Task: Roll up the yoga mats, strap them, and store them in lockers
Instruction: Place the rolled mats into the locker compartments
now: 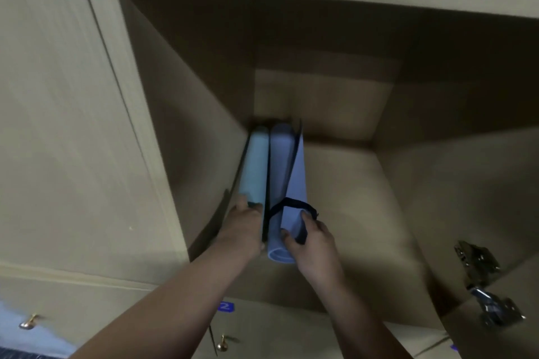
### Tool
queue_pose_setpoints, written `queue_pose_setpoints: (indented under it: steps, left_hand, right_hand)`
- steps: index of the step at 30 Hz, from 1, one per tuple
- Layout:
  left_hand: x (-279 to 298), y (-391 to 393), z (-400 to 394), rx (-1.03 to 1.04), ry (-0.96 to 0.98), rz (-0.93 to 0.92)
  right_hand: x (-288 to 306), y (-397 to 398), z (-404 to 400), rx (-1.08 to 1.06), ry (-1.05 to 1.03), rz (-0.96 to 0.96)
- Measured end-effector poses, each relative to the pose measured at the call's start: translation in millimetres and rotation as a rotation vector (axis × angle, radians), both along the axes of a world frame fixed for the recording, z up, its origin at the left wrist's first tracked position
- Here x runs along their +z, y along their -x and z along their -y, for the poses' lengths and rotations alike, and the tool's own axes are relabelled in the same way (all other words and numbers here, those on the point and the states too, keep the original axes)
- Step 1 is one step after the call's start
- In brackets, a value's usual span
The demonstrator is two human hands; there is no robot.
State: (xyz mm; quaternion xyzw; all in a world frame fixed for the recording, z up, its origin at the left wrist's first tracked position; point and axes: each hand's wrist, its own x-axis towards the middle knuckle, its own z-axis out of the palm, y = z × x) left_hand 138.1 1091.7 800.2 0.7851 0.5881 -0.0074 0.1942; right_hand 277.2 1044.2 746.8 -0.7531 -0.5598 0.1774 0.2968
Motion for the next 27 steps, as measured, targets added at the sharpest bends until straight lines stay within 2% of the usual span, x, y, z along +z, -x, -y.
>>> queue_pose_setpoints:
  steps: [4, 6, 12, 17, 20, 24, 27]
  left_hand:
    - [-7.0, -9.3, -26.8, 0.056, -0.277, -0.071]
    - [-9.2, -10.3, -38.9, 0.107, -0.326, -0.076]
    - [-10.4, -18.0, -49.3, 0.198, -0.315, -0.034]
    - [-16.2, -12.7, -38.5, 0.149, -0.338, 0.004]
    - [-16.2, -6.8, -29.9, 0.106, -0.365, 0.02]
    - [-15.3, -0.3, -16.9, -0.05, -0.368, 0.006]
    - [-17.3, 5.4, -8.3, -0.067, -0.36, 0.0]
  right_hand:
    - [-4.2, -7.3, -21.3, 0.035, 0.006, -0.023]
    - [-5.0, -10.0, -33.7, 0.057, 0.021, -0.029]
    - [-6.9, -8.9, -68.7, 0.123, 0.049, -0.044]
    - [-7.1, -0.8, -83.9, 0.15, 0.084, 0.08]
    - [-9.5, -1.2, -83.4, 0.152, 0.084, 0.034]
    - [-8.7, -1.1, -75.0, 0.107, -0.011, -0.028]
    - [-3.0, -0.1, -63.5, 0.124, -0.059, -0.033]
